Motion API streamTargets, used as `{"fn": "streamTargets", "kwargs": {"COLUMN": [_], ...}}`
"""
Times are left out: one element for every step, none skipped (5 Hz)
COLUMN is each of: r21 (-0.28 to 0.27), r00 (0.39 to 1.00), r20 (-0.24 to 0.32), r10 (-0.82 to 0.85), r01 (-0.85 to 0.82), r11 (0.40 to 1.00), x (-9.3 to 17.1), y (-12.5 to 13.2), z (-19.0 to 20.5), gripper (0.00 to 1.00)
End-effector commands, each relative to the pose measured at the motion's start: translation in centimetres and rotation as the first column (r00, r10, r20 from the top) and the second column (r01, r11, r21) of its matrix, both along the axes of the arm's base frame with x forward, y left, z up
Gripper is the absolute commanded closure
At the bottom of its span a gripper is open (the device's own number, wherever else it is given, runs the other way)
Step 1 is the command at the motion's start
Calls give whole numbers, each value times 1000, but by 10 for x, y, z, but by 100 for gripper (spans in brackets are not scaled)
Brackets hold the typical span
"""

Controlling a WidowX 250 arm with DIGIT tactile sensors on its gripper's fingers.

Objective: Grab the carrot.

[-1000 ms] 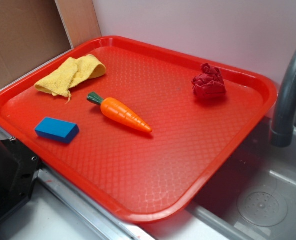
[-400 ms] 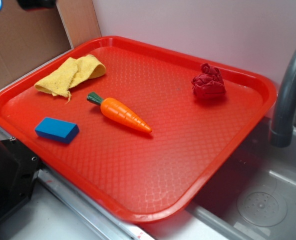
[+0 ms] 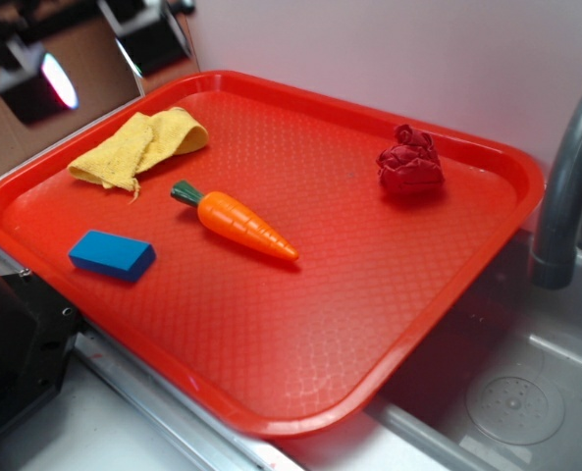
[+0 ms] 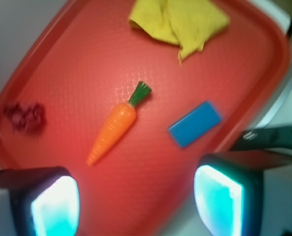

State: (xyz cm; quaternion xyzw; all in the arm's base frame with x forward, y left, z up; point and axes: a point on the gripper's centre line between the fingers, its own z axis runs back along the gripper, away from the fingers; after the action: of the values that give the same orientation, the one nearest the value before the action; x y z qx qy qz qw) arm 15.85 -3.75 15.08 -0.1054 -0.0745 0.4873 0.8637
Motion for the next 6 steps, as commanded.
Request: {"fn": "streamTargets", "kwargs": {"r21": [14, 32, 46, 71, 96, 109], "r00": [962, 951, 958, 966, 965, 963], "r20": [29, 3, -33, -69, -101, -102], "r10": [273, 308, 284, 249, 241, 248], "r01": [-273, -308, -282, -245, -232, -237], "r11": [962, 951, 958, 967, 968, 965], "x": [42, 53, 54, 51, 52, 53], "y": [5, 1, -6, -13, -17, -17], "z": [-49, -71, -90, -104, -118, -121], "gripper": [0, 0, 0, 0, 0, 14]}}
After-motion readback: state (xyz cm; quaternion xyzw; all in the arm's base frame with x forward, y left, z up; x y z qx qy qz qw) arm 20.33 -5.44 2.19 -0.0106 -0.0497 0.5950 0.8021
